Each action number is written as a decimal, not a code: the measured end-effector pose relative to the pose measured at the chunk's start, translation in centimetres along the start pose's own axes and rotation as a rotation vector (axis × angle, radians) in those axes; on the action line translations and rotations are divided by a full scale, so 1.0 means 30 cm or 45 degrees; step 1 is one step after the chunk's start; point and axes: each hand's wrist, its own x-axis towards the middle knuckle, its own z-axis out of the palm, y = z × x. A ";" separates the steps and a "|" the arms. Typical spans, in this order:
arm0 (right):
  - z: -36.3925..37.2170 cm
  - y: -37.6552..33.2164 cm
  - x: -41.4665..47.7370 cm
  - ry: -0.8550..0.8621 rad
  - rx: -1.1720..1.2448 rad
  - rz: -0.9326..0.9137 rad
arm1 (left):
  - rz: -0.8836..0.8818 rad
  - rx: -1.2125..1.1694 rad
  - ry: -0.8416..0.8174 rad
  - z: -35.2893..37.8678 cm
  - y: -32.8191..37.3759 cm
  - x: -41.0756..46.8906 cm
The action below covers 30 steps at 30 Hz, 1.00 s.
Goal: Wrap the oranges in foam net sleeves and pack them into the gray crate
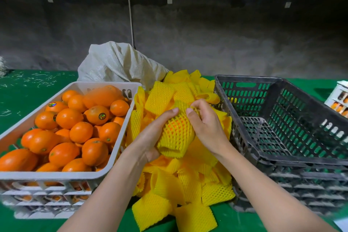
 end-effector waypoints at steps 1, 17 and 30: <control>0.006 -0.005 -0.009 0.039 0.140 0.113 | 0.026 -0.005 0.040 -0.002 -0.004 0.001; -0.108 -0.031 0.025 0.277 0.619 0.377 | 0.466 0.193 0.209 0.163 0.009 0.095; -0.567 0.383 0.063 -1.165 -1.233 0.924 | 0.871 1.742 -0.128 0.408 -0.187 0.374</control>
